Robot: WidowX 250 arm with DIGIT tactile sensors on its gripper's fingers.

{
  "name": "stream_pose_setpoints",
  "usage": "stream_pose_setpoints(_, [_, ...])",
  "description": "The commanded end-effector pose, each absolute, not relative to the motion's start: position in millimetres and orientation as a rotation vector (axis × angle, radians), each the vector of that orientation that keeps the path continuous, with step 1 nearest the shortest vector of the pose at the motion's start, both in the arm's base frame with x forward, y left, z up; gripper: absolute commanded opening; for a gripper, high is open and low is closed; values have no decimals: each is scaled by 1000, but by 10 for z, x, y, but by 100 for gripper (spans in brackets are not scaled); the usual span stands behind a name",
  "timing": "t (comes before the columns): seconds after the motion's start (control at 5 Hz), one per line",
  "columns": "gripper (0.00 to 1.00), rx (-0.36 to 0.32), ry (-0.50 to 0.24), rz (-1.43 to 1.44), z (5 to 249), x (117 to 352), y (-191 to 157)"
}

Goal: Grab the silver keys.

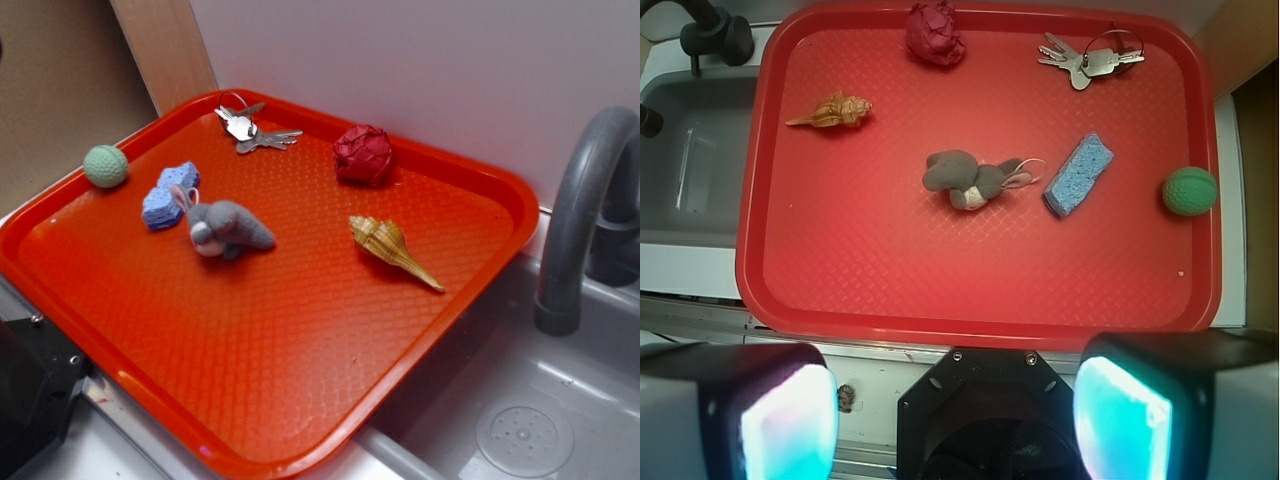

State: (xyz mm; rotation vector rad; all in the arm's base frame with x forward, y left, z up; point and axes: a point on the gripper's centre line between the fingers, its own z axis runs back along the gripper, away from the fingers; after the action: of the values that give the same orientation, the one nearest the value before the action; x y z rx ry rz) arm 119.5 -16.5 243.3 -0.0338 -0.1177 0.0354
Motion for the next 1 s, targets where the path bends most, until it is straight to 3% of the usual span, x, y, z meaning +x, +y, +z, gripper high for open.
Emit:
stream_pose_setpoints(0.0, [100, -34, -118, 35, 2433, 1195, -165])
stream_pose_setpoints(0.4, [100, 7, -169, 239, 1962, 2102, 542])
stream_pose_setpoints(0.8, [100, -11, -392, 714, 1719, 2757, 1003])
